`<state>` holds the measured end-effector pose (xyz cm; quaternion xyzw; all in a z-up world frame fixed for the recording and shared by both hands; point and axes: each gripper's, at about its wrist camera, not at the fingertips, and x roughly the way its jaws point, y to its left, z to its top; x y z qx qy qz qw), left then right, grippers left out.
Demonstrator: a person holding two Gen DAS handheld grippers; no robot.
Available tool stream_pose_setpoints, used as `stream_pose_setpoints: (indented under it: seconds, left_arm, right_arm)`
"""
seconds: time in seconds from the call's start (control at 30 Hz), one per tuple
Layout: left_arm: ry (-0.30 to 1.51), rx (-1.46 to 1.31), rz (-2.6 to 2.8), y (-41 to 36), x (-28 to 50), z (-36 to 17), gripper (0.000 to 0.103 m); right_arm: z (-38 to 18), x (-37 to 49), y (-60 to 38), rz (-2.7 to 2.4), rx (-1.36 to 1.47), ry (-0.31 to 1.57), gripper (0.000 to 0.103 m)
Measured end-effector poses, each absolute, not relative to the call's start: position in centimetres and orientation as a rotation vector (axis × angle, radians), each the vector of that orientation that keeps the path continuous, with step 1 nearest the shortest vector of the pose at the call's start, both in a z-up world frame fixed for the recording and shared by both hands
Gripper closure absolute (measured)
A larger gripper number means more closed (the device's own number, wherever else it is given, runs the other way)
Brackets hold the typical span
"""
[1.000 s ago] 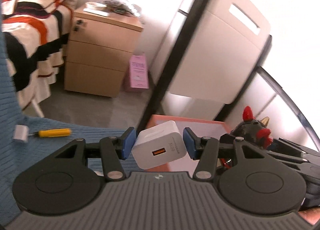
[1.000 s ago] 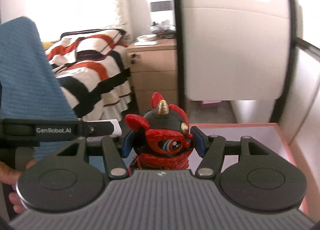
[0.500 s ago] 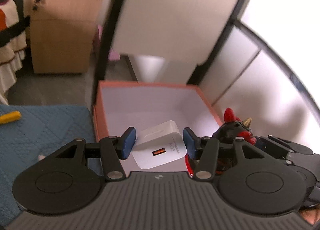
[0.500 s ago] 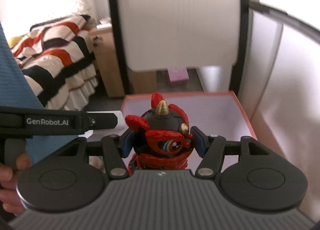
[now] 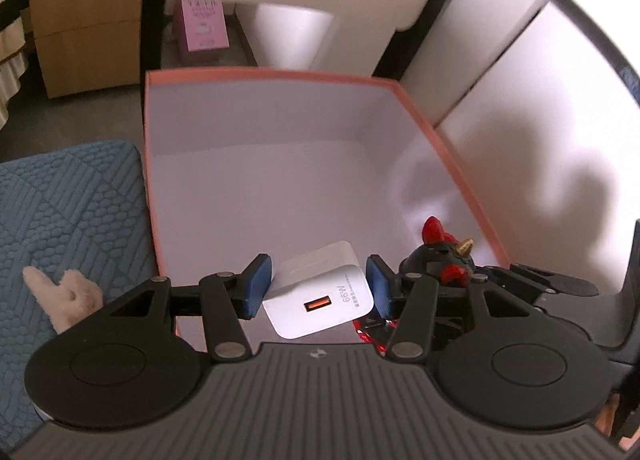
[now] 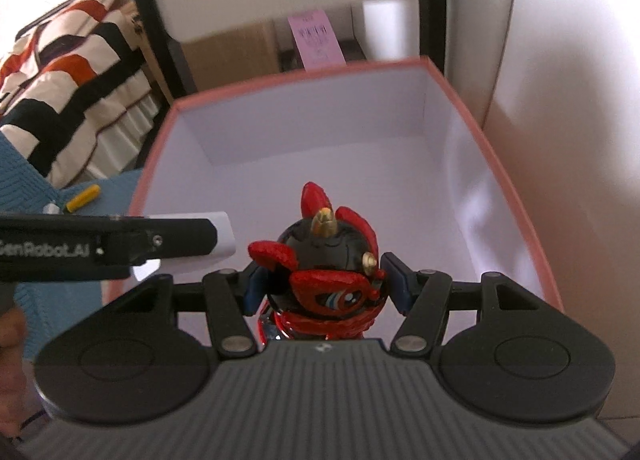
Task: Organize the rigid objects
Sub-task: 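Lower both held items into the pink box and open both tools, then withdraw both open tools from the box back over the bed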
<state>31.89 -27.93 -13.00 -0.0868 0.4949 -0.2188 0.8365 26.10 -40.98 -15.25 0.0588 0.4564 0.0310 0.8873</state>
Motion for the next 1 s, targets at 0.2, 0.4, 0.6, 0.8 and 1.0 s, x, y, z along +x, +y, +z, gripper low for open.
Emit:
stream_pose_setpoints:
  seconds: [0.2,0.4,0.6,0.8,1.0]
  left_arm:
    - [1.085,-0.181,-0.463,-28.5,32.1,-14.7,0.044]
    - [1.068,-0.196,-0.475,-28.0,31.8,-14.7,0.036]
    - [0.981,-0.177,-0.464,-27.0,30.7,-12.6,0.036]
    - [0.843,-0.146,-0.452,-24.9,28.2,-9.2,0.036]
    - [0.72,-0.153,-0.422,-21.6,25.0,-6.0,0.036]
  right_arm:
    - [-16.3,26.2,-41.4,0.063,0.12,0.97,0.042]
    - [-15.9,26.0,-41.8,0.055,0.109,0.953,0.042]
    - [-13.8,25.3,-41.5,0.049,0.087,0.88,0.042]
    - [-10.2,24.1,-40.6,0.063,0.103,0.761,0.042]
    - [-7.5,22.3,-38.2,0.107,0.107,0.676,0.042]
